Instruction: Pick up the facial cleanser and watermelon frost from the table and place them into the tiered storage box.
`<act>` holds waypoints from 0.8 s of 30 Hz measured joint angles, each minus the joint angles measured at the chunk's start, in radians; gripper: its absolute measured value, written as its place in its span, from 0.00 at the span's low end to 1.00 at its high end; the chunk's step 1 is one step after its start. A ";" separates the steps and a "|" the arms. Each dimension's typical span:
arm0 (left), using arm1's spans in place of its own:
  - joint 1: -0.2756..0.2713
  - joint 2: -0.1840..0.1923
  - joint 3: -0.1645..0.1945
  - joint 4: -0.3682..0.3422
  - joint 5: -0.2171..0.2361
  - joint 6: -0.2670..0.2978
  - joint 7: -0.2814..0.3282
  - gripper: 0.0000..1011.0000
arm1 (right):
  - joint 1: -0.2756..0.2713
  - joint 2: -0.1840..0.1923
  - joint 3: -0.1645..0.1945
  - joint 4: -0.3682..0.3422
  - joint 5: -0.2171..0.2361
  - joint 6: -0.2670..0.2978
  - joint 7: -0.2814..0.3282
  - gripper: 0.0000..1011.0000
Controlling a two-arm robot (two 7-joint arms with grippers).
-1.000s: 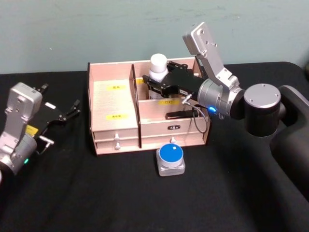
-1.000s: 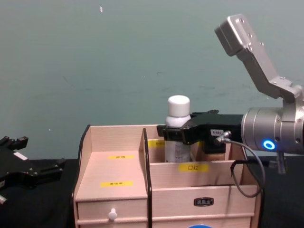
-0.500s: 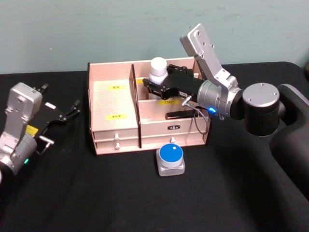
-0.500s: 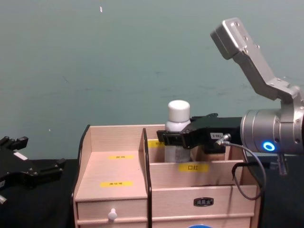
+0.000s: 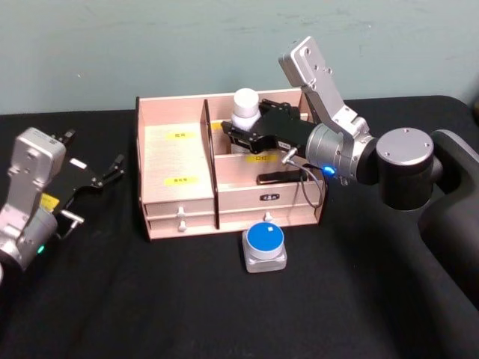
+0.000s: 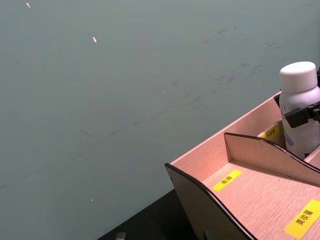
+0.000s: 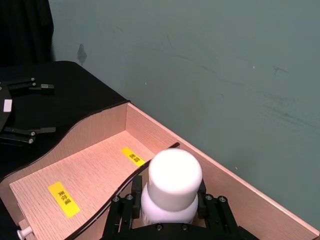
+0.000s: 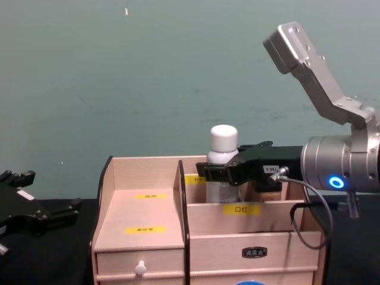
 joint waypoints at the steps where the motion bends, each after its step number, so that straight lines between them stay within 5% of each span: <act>1: 0.000 0.000 0.000 0.000 0.000 0.000 0.000 1.00 | 0.000 0.000 0.000 0.000 0.000 0.000 0.000 0.62; 15: 0.000 0.000 0.000 0.000 0.000 0.000 0.000 1.00 | -0.003 0.002 0.003 -0.002 0.002 -0.001 -0.001 0.99; 24: 0.000 0.000 0.000 0.000 0.000 0.000 0.000 1.00 | -0.021 0.036 0.001 -0.076 -0.010 0.046 -0.002 0.99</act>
